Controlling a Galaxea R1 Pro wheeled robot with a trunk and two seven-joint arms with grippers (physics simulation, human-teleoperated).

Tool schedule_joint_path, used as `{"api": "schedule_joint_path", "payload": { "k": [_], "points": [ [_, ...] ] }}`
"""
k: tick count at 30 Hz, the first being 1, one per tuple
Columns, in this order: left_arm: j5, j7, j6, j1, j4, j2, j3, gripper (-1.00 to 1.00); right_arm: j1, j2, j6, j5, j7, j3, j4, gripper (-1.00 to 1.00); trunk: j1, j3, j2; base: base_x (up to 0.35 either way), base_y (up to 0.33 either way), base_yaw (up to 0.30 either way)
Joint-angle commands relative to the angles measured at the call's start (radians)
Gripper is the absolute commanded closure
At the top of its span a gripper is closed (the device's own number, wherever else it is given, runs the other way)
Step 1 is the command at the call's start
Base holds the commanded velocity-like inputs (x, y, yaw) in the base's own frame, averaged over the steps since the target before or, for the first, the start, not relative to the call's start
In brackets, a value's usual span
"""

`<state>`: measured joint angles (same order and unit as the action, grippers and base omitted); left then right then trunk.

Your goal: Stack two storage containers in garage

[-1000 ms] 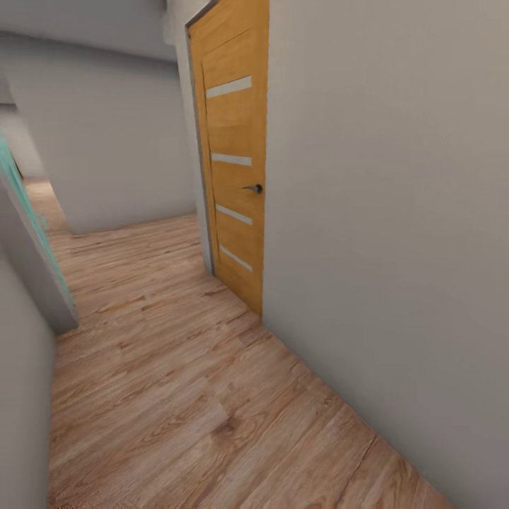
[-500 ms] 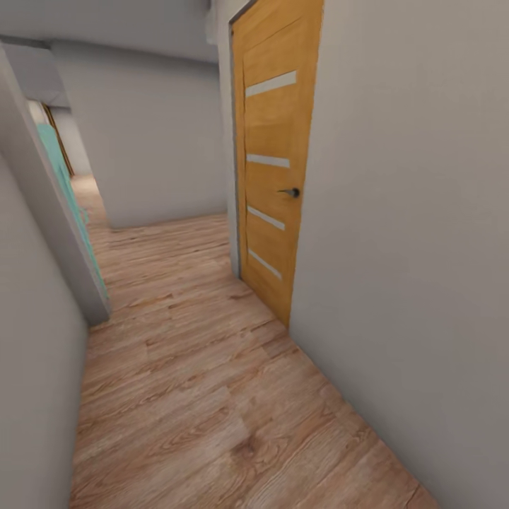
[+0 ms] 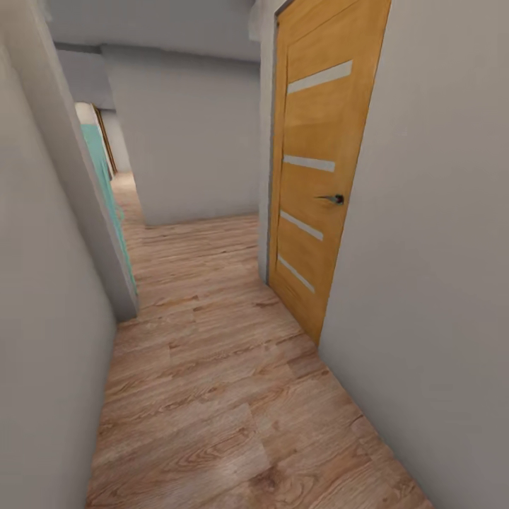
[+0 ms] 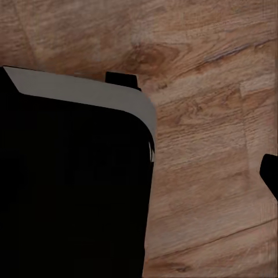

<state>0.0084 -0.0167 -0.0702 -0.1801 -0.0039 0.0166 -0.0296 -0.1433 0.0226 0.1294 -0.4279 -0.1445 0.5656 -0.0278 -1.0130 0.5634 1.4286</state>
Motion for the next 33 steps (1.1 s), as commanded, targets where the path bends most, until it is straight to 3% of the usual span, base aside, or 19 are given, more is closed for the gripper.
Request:
{"api": "schedule_joint_path", "payload": {
  "k": [1,9,33],
  "points": [
    [0.001,-0.002,-0.004,-0.001,0.001,0.0,-0.003,-1.0,-0.001,0.001,0.006,-0.009,-0.001,0.008,-0.003,-1.0,-0.001,0.001,0.0,0.322,0.0,0.27],
    [0.001,-0.002,-0.005,-0.001,0.002,0.0,-0.003,-1.0,-0.001,0.002,0.006,-0.009,0.0,0.009,-0.003,-1.0,-0.001,0.001,0.0,0.322,0.0,0.205],
    [0.001,-0.002,-0.005,-0.001,0.002,0.002,-0.003,-1.0,-0.001,0.0,0.009,-0.009,0.0,0.008,-0.003,-1.0,-0.001,-0.013,0.0,0.322,0.0,0.004]
  ]
}}
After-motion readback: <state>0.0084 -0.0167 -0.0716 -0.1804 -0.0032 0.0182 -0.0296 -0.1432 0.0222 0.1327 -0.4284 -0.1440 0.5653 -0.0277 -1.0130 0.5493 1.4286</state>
